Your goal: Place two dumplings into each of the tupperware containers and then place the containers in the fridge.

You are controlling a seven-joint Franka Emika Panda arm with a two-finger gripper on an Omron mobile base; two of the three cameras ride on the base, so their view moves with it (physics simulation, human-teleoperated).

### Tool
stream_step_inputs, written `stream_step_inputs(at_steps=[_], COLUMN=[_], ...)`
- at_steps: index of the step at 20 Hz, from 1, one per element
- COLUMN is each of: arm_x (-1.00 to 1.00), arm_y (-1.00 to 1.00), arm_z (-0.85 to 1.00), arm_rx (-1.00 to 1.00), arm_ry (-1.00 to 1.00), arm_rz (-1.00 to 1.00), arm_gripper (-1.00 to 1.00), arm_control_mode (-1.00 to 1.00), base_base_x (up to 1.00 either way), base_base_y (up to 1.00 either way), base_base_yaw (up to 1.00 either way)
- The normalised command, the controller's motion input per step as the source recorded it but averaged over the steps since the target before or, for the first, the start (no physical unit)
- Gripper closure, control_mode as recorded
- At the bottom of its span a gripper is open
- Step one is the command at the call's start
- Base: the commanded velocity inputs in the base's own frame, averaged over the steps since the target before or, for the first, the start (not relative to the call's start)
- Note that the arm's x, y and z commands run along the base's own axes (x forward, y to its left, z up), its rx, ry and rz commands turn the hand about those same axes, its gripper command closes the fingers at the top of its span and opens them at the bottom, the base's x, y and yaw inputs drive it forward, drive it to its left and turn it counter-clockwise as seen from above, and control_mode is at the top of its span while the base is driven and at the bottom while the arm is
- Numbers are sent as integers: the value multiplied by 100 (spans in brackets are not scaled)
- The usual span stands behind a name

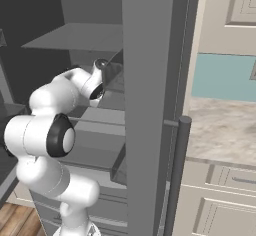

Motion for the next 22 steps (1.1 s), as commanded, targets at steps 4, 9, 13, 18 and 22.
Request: stream_step_inputs(at_steps=[4,9,13,18,22], arm_x=[2,0,-9,-65,-95], arm_y=[0,0,0,0,0], arm_z=[-3,0,10,27,5], arm_rx=[0,0,0,-1,0], arm_ry=[-1,0,-5,-9,-17], arm_rz=[0,0,0,0,0], arm_gripper=[-100,-100,-100,-100,-100], arm_control_mode=[-100,-100,-100,-100,-100], base_base_x=[0,0,0,0,0], base_base_y=[0,0,0,0,0], base_base_yaw=[0,0,0,0,0])
